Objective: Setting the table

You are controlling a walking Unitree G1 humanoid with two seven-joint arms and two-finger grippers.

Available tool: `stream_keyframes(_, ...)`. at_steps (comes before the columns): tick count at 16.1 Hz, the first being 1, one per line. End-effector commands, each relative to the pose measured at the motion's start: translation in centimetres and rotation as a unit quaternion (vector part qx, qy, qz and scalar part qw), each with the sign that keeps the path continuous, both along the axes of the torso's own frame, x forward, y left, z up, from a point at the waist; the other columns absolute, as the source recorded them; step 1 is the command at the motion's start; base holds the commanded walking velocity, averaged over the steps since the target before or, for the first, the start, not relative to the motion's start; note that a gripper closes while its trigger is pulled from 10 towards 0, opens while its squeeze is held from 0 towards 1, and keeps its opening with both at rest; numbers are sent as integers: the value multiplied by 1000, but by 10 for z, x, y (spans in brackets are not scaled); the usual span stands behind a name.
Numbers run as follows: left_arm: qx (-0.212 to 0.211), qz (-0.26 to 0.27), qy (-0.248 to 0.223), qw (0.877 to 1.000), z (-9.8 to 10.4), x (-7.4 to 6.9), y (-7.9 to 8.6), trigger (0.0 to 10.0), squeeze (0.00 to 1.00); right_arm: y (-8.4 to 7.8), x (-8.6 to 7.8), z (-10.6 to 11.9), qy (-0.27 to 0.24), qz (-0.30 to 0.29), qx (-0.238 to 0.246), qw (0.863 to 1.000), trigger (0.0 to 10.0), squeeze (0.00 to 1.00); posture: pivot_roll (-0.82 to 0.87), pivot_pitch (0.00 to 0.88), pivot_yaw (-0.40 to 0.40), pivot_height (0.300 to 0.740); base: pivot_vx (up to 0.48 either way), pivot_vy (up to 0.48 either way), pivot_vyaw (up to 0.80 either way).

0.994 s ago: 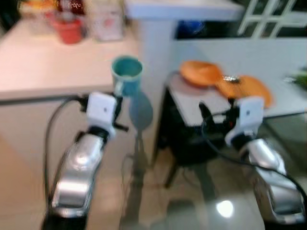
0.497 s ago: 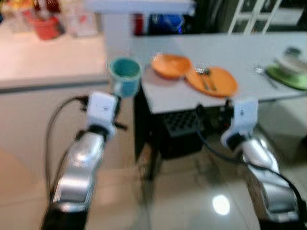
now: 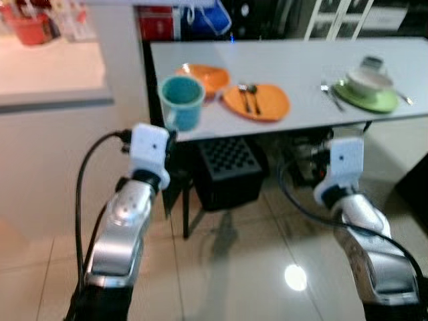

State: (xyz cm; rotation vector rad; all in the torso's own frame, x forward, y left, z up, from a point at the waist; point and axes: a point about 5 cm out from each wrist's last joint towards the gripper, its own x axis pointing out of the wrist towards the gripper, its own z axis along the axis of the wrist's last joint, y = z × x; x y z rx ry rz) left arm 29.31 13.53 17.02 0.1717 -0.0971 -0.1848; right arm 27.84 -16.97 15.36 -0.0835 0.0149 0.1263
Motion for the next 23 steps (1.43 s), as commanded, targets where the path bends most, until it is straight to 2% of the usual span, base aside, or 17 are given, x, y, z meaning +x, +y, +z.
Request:
stream_keyframes(1,-4,-4,-26,1000,7,-1,3,10000,0,5,2,5,-1,5,15,1000,10000,0,9,0,-43,740,0,0,0)
stream_keyframes(4,-12,-13,-33,999,11,4,-1,10000,0,2,6,8,-5,2,13,1000,10000,0,9,0,-43,740,0,0,-340)
stream_keyframes(7,-16,-19,-23,999,7,1,0,10000,0,2,4,4,0,-1,12,1000,10000,0,7,0,-42,740,276,0,-638)
stream_keyframes(11,-10,-20,-21,1000,4,3,-1,10000,0,7,6,7,0,27,-6,1000,10000,0,13,0,-50,740,309,0,0)
stream_keyframes(15,-2,-22,-5,1000,-3,-4,4,10000,0,14,4,1,15,46,-6,999,10000,0,10,0,-44,740,332,0,0)
stream_keyframes(19,4,-31,0,1000,-6,-5,1,10000,0,11,3,-3,22,48,-10,999,10000,0,24,0,-49,740,347,0,0)
stream_keyframes(21,5,-31,4,999,-7,-6,4,10000,0,16,2,-4,22,60,-22,998,10000,0,17,0,-45,740,351,0,0)
stream_keyframes(23,2,-28,9,1000,-11,-5,5,10000,0,14,0,-3,22,60,-29,998,10000,0,4,0,-44,740,362,0,0)
